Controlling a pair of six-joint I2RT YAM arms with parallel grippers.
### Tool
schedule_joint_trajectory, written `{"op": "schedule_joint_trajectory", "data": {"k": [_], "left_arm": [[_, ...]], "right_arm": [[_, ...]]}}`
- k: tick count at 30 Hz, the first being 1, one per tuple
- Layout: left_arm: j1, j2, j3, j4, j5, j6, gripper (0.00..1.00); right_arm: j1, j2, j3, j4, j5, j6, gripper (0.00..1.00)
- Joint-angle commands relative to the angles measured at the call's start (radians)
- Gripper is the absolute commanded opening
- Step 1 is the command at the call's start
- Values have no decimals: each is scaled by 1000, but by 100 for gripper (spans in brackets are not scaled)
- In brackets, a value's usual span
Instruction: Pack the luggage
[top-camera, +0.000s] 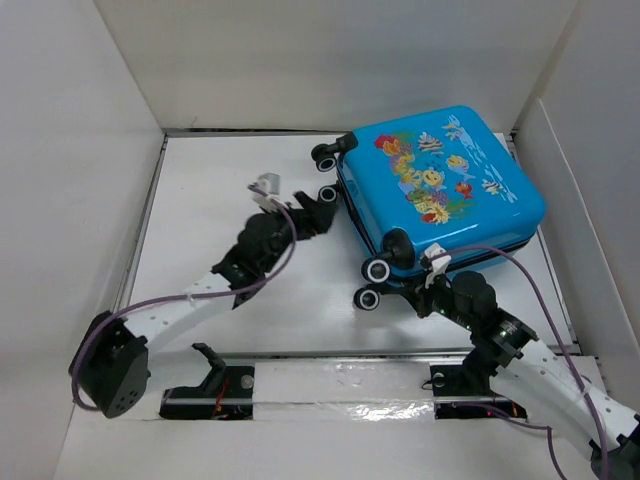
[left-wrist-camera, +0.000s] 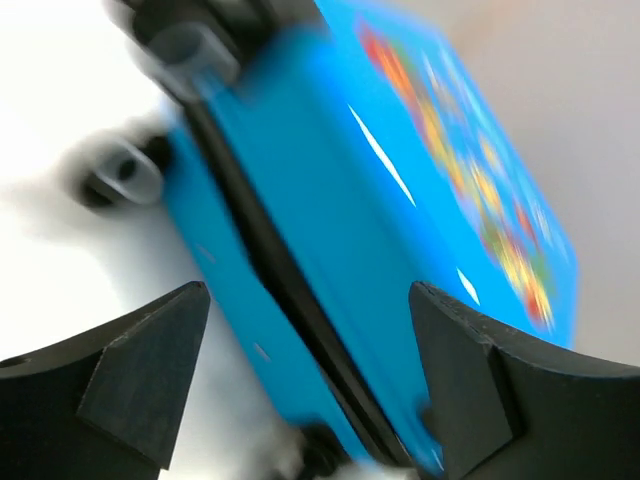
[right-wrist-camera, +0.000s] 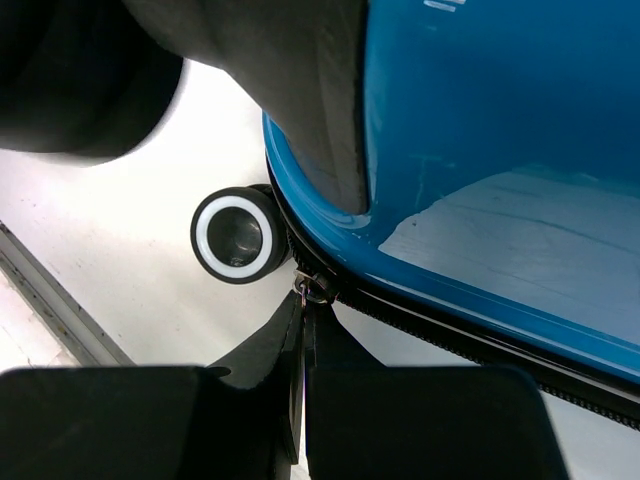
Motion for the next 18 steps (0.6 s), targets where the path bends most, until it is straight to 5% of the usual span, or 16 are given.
{"op": "schedule_joint_trajectory", "data": {"k": [1,6,11,18], "left_arm": [[200,-58,-2,-62,60,-2,78],[313,129,139,-42,179,102,72],[313,303,280,115,319,436,77],[323,634,792,-415,411,789,82]], "right_arm": [[7,-35,39,191,-125,-15,0],[7,-20,41,177,-144,-34,0],[7,-20,24,224,-147,-35,0],[7,-6,15,251,-168,-45,0]]}}
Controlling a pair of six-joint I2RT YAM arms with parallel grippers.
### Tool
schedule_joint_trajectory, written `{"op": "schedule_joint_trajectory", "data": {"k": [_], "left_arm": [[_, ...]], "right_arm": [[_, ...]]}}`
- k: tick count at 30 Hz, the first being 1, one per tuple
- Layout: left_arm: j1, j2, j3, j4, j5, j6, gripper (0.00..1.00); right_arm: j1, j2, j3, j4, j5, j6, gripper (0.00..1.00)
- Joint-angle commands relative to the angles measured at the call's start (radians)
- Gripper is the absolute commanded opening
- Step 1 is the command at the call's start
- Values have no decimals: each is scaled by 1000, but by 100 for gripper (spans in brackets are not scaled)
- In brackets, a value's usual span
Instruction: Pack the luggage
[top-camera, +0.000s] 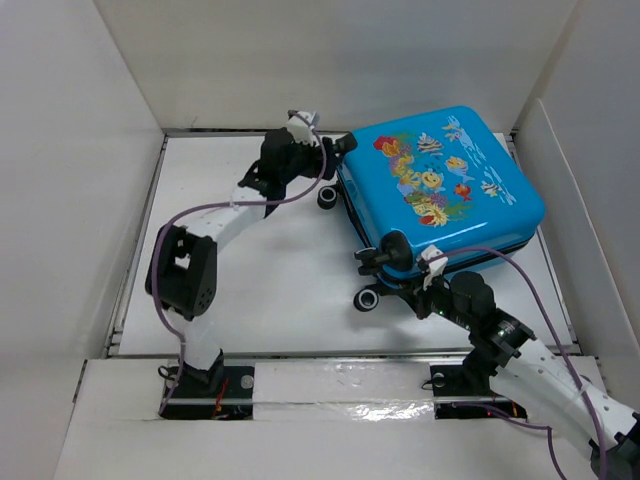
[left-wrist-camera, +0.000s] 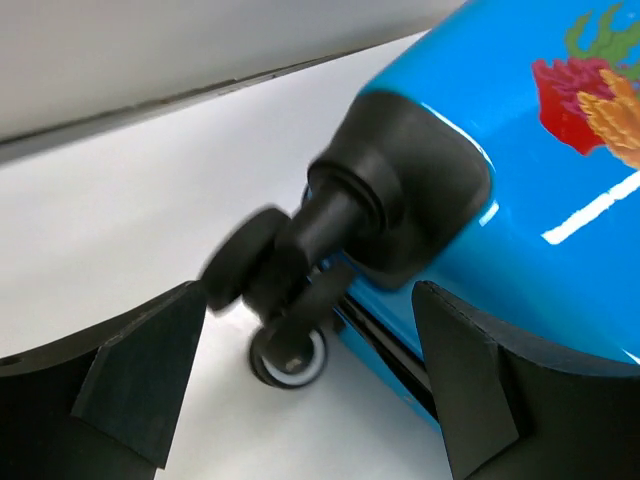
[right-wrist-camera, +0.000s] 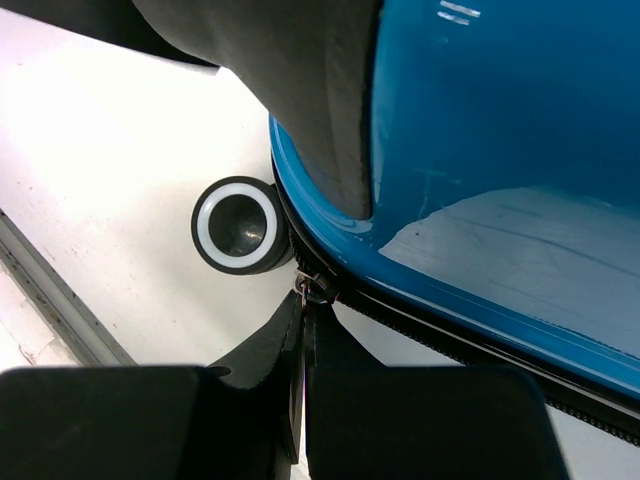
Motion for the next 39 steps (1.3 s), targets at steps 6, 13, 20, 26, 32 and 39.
{"op": "schedule_joint_trajectory", "data": {"k": [6,13,20,26,32,39], "left_arm": [[6,170,370,-414,-52,388,82],[-3,286,551,-555,-74,491,83],[-13,358,660,-520,-85,515,81],[-55,382,675,-468,-164,575,77],[-107,401,662,-419,-247,633,25],[-108,311,460,-232,-403,586,0]], "right_arm": [[2,9,29,265,-164,-17,0],[2,33,32,268,-169,-20,0],[2,43,23,273,-169,-11,0],[2,47,14,275,-167,1,0],[2,56,12,262,-161,4,0],[2,24,20,222,-92,7,0]]}}
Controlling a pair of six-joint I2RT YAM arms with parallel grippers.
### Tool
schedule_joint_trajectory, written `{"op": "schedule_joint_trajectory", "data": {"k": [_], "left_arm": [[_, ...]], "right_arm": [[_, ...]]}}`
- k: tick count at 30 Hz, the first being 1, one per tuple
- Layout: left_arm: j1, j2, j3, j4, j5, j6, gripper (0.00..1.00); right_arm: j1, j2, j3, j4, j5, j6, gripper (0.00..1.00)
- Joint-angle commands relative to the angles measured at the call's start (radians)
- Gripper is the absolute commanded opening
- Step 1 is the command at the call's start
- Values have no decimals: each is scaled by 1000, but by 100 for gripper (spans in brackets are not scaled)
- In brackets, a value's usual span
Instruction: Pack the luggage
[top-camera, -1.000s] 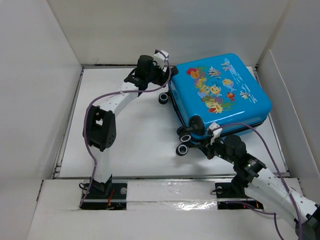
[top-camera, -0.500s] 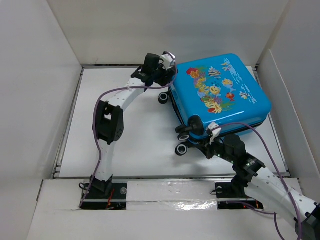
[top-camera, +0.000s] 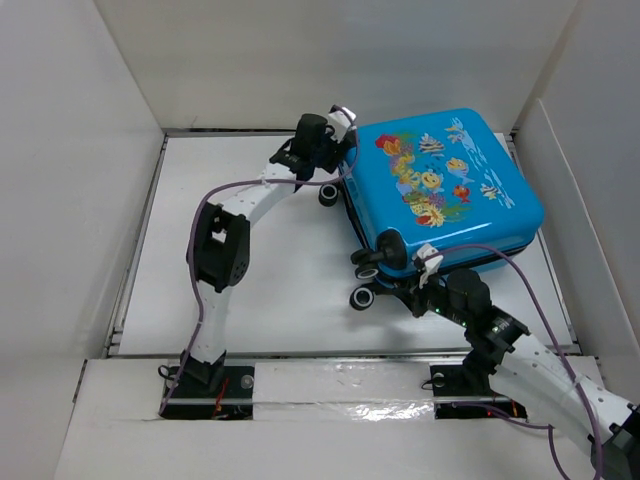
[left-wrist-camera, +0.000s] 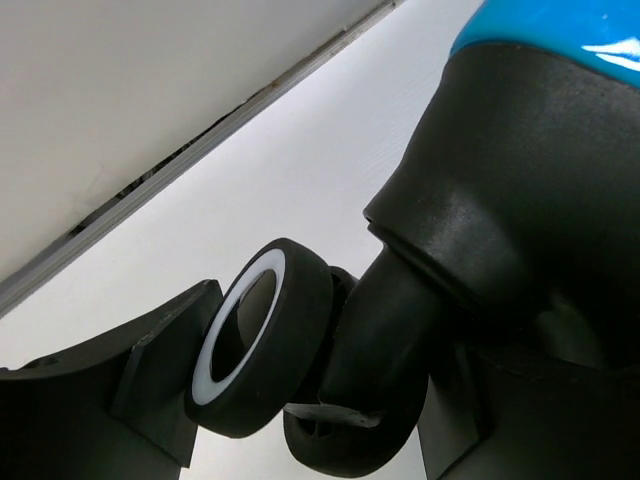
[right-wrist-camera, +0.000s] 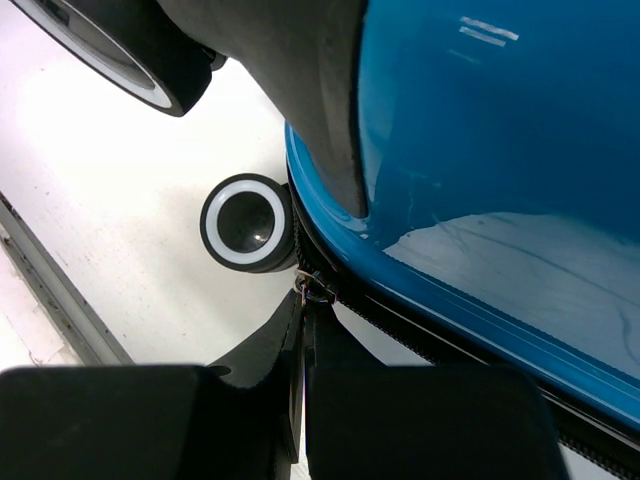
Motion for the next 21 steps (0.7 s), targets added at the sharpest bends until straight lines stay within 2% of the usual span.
{"op": "schedule_joint_trajectory", "data": {"k": [1,3,4,5,6,7,8,10,14,18,19,21], "left_arm": [[-18,-80,-179,220,-190,39,0],[5,-167,-300,311,-289,-60,0],[28,-210,-389,457,-311,-179,0],[29,-262,-581,530,-328,-241,0],[41,-356,-668,604,-377,-298,0],[41,-398,-754,700,-420,-417,0],[41,-440,-901,731,-446,-467,0],[29,-544,-1032,816,-521,-565,0],[-23,-725,-1308,821,-555,-705,0],[-158,-930,-1440,733,-525,-757,0],[-231,-960,-1460,680,-526,-759,0],[-309,-1041,-1491,618,-535,-803,0]], "right_arm": [[9,-54,37,113,-21,14,0],[9,-61,40,112,4,11,0],[-1,-61,47,113,15,12,0],[-1,-60,52,116,30,11,0],[-15,-55,55,122,30,6,0],[-15,-40,57,136,32,3,0],[-41,-29,63,142,18,-8,0],[-63,17,79,139,3,-26,0],[-127,78,106,175,-14,-49,0],[-213,167,187,213,-63,-68,0],[-239,184,202,222,-65,-81,0],[-250,218,224,222,-68,-86,0]]}}
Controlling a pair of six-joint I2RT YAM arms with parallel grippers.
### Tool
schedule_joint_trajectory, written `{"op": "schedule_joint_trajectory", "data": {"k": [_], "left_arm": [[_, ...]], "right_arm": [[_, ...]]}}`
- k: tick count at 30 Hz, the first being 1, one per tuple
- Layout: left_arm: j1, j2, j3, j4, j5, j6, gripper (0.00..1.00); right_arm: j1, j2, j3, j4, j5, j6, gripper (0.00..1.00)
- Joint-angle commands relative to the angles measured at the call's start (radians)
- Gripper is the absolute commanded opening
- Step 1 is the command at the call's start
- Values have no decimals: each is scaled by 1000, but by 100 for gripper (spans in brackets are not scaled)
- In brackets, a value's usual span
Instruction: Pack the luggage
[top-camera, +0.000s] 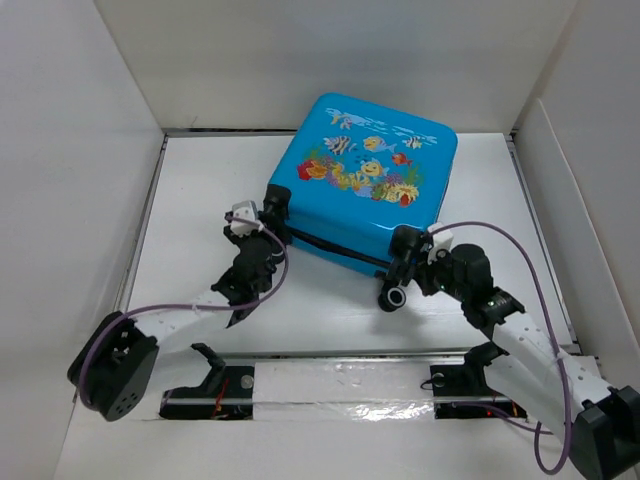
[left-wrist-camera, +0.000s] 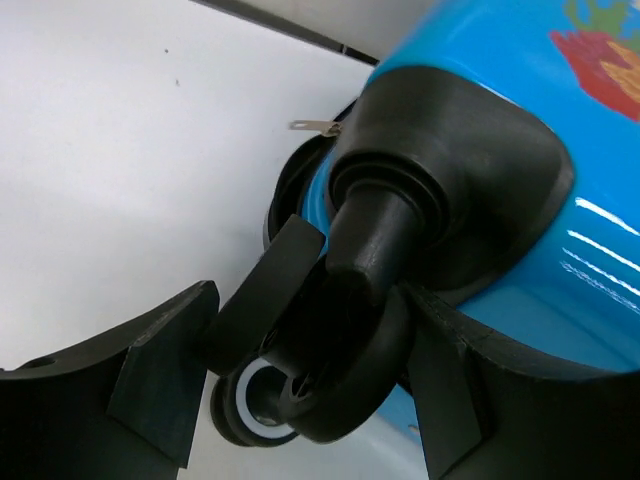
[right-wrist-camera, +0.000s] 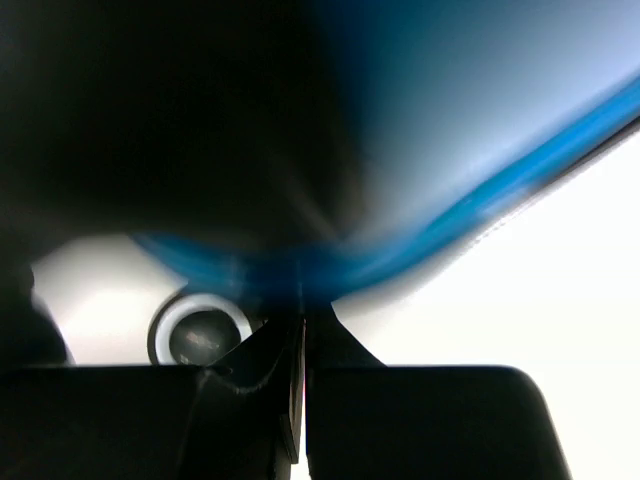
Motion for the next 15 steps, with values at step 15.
{"op": "schedule_joint_trajectory", "data": {"k": [15], "left_arm": [[-489,-56,110,-149,366,-119,0]], "right_arm": [[588,-64,-10,400,748,86,0]]}}
